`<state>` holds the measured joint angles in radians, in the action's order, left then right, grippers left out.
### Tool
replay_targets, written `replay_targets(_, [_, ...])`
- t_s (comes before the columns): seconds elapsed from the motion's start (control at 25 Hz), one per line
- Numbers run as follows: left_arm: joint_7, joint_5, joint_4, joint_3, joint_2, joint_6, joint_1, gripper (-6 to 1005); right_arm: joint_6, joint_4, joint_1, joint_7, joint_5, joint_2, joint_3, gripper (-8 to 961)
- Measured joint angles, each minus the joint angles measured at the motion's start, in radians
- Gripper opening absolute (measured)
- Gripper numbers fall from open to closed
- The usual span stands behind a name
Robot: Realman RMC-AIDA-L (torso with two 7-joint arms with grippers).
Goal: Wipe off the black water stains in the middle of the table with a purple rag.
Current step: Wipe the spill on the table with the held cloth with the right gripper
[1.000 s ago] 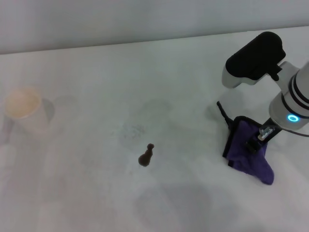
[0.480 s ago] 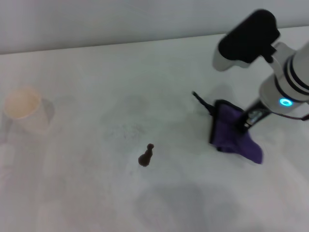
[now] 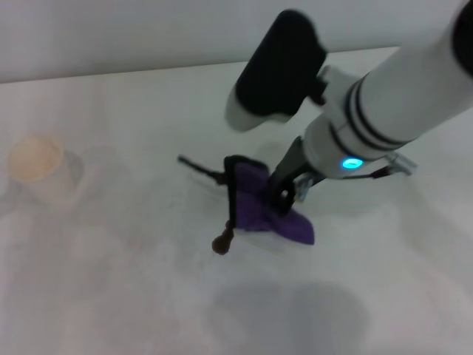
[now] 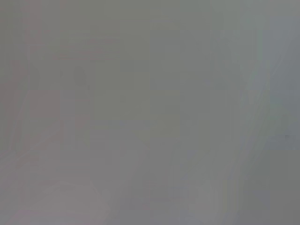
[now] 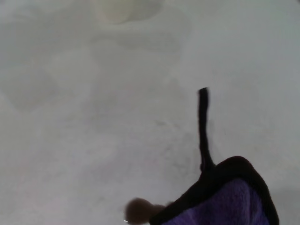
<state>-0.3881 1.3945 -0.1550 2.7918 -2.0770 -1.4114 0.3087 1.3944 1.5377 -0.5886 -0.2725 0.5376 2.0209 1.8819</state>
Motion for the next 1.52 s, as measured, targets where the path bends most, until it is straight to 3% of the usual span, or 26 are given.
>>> replay_targets(0.24, [-0.003, 0.0, -0.004, 0.0, 0.0, 0.0, 0.016, 876, -0.107, -0.116, -0.042, 0.005, 0.031, 0.005, 0.097, 89])
replay_targets(0.72, [-0.038, 0.0, 0.001, 0.0, -0.002, 0.002, 0.013, 875, -0.388, -0.271, -0.029, -0.011, 0.045, 0.006, 0.212, 88])
replay_targets(0.96, [-0.039, 0.0, 0.002, 0.0, -0.001, 0.002, 0.015, 875, -0.422, -0.313, -0.031, -0.074, 0.195, 0.006, 0.232, 88])
replay_targets(1.16, [-0.038, 0.0, 0.003, 0.0, 0.0, 0.002, 0.018, 876, -0.36, -0.345, -0.034, -0.227, 0.388, 0.002, 0.222, 88])
replay_targets(1.52, [-0.038, -0.002, 0.005, 0.0, 0.003, 0.002, 0.02, 876, -0.424, -0.411, -0.034, -0.256, 0.373, -0.002, 0.162, 87])
